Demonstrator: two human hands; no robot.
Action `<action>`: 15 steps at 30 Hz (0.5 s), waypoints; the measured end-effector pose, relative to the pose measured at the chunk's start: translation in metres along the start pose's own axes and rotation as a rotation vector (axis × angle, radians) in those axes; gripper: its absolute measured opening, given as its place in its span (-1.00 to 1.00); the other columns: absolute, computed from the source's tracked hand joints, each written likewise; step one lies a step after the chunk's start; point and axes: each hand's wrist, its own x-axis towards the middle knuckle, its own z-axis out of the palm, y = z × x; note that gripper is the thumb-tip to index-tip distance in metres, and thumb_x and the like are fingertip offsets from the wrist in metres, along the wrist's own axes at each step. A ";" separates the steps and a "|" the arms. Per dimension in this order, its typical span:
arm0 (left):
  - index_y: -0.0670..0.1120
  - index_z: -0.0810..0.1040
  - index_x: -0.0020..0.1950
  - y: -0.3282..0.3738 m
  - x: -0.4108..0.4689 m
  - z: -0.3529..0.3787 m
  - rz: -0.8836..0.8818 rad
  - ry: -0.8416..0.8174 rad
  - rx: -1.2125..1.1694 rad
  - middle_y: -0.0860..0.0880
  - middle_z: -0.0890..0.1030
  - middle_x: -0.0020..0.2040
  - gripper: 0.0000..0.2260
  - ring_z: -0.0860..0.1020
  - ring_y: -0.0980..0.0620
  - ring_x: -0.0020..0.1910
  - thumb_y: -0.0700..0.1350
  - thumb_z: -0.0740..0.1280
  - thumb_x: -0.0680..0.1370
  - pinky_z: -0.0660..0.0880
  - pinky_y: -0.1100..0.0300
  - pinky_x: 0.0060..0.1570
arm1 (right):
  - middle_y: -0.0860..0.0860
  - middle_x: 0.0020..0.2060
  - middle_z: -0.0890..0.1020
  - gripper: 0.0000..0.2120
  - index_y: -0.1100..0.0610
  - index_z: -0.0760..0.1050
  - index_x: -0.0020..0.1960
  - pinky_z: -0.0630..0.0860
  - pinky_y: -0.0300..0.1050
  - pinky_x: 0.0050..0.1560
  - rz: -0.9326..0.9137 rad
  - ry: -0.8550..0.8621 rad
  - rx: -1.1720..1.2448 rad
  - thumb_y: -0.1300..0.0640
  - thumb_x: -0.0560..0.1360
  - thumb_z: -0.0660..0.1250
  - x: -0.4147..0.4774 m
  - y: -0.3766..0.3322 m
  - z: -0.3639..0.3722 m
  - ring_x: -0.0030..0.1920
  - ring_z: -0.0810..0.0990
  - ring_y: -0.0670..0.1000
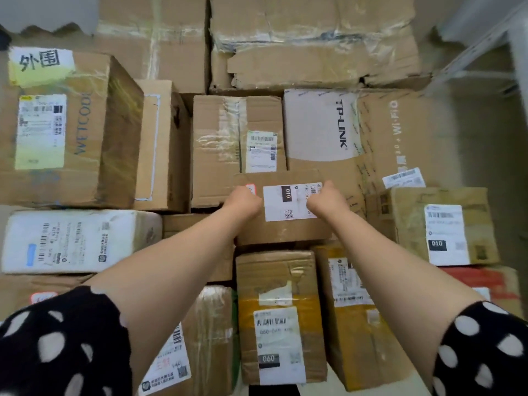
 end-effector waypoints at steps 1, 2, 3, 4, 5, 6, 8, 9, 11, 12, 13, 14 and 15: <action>-0.28 0.40 0.28 0.004 0.001 0.004 -0.005 0.019 -0.006 -0.20 0.54 0.17 -0.70 0.53 -0.17 0.06 -0.17 0.20 0.59 0.45 0.13 -0.08 | 0.19 0.29 0.45 -0.53 0.25 0.22 0.39 0.40 -0.02 0.21 0.003 0.014 -0.003 0.21 0.50 0.20 0.003 0.004 -0.005 0.29 0.43 0.21; -0.27 0.41 0.27 0.008 0.002 0.007 -0.006 0.030 -0.020 -0.18 0.55 0.15 -0.70 0.53 -0.18 0.09 -0.16 0.21 0.59 0.46 0.09 -0.01 | 0.20 0.28 0.45 -0.54 0.25 0.24 0.37 0.40 -0.02 0.19 0.007 0.034 -0.012 0.20 0.50 0.20 0.006 0.009 -0.010 0.28 0.44 0.22; -0.26 0.42 0.24 0.013 0.002 0.012 0.007 0.036 -0.037 -0.16 0.54 0.11 -0.73 0.53 -0.18 0.10 -0.16 0.22 0.59 0.46 0.08 0.00 | 0.20 0.28 0.45 -0.56 0.25 0.25 0.35 0.40 -0.02 0.18 0.009 0.054 -0.036 0.20 0.50 0.20 0.009 0.013 -0.016 0.28 0.43 0.22; -0.23 0.43 0.21 0.019 0.000 0.016 0.021 0.031 -0.044 -0.15 0.53 0.07 -0.76 0.52 -0.15 0.07 -0.16 0.23 0.59 0.45 0.09 -0.02 | 0.21 0.28 0.45 -0.57 0.25 0.26 0.34 0.40 -0.02 0.18 0.011 0.068 -0.073 0.19 0.50 0.20 0.012 0.017 -0.021 0.29 0.42 0.23; -0.22 0.45 0.18 0.024 -0.002 0.021 0.038 0.023 -0.056 -0.12 0.53 0.03 -0.79 0.52 -0.12 0.03 -0.16 0.24 0.59 0.45 0.11 -0.05 | 0.21 0.27 0.45 -0.58 0.24 0.28 0.34 0.41 -0.02 0.16 0.011 0.073 -0.111 0.17 0.50 0.21 0.014 0.021 -0.025 0.29 0.42 0.23; -0.21 0.47 0.17 0.028 -0.003 0.027 0.054 0.009 -0.074 -0.09 0.55 0.03 -0.78 0.53 -0.10 0.00 -0.14 0.25 0.58 0.48 0.11 -0.04 | 0.20 0.27 0.46 -0.58 0.23 0.30 0.33 0.42 -0.03 0.13 0.011 0.072 -0.139 0.16 0.50 0.21 0.016 0.024 -0.029 0.27 0.43 0.23; -0.18 0.49 0.19 0.034 -0.005 0.037 0.063 -0.010 -0.096 -0.11 0.59 0.08 -0.76 0.56 -0.10 0.02 -0.12 0.28 0.56 0.54 0.04 0.05 | 0.20 0.26 0.47 -0.56 0.23 0.31 0.33 0.44 -0.04 0.06 0.030 0.054 -0.172 0.14 0.48 0.21 0.020 0.029 -0.032 0.25 0.46 0.23; -0.19 0.49 0.20 0.036 -0.006 0.040 0.060 -0.009 -0.095 -0.13 0.58 0.11 -0.75 0.56 -0.12 0.05 -0.13 0.29 0.56 0.54 0.01 0.09 | 0.20 0.27 0.46 -0.53 0.25 0.28 0.35 0.43 -0.04 0.04 0.050 0.047 -0.192 0.14 0.48 0.21 0.021 0.032 -0.033 0.25 0.46 0.23; -0.21 0.47 0.21 0.039 -0.008 0.044 0.056 0.001 -0.057 -0.14 0.56 0.13 -0.73 0.55 -0.15 0.08 -0.16 0.31 0.53 0.53 0.03 0.08 | 0.21 0.31 0.41 -0.44 0.29 0.16 0.43 0.42 -0.03 0.01 0.078 0.057 -0.284 0.15 0.49 0.24 0.022 0.037 -0.035 0.30 0.40 0.23; -0.21 0.47 0.20 0.040 -0.009 0.045 0.058 -0.001 -0.046 -0.15 0.56 0.12 -0.73 0.55 -0.15 0.08 -0.18 0.31 0.52 0.53 0.04 0.06 | 0.22 0.34 0.37 -0.39 0.29 0.11 0.45 0.42 -0.01 0.03 0.067 0.084 -0.360 0.14 0.50 0.26 0.021 0.038 -0.036 0.33 0.35 0.22; -0.21 0.48 0.19 0.040 -0.008 0.047 0.063 -0.006 -0.040 -0.15 0.58 0.11 -0.73 0.56 -0.15 0.06 -0.19 0.31 0.51 0.53 0.03 0.03 | 0.23 0.37 0.31 -0.35 0.29 0.08 0.47 0.43 0.01 0.09 0.030 0.114 -0.437 0.13 0.50 0.28 0.019 0.038 -0.037 0.36 0.30 0.21; -0.21 0.49 0.18 0.041 -0.009 0.048 0.066 -0.015 -0.038 -0.16 0.59 0.09 -0.74 0.57 -0.15 0.05 -0.19 0.31 0.50 0.53 0.04 0.01 | 0.22 0.40 0.26 -0.34 0.27 0.07 0.48 0.41 0.02 0.17 -0.028 0.141 -0.494 0.12 0.51 0.29 0.017 0.037 -0.038 0.37 0.26 0.21; -0.21 0.50 0.17 0.042 -0.009 0.050 0.073 -0.018 -0.038 -0.16 0.60 0.08 -0.75 0.58 -0.15 0.04 -0.19 0.31 0.50 0.53 0.04 -0.01 | 0.21 0.42 0.22 -0.34 0.25 0.07 0.49 0.37 0.02 0.24 -0.094 0.153 -0.526 0.13 0.51 0.29 0.018 0.037 -0.039 0.39 0.23 0.21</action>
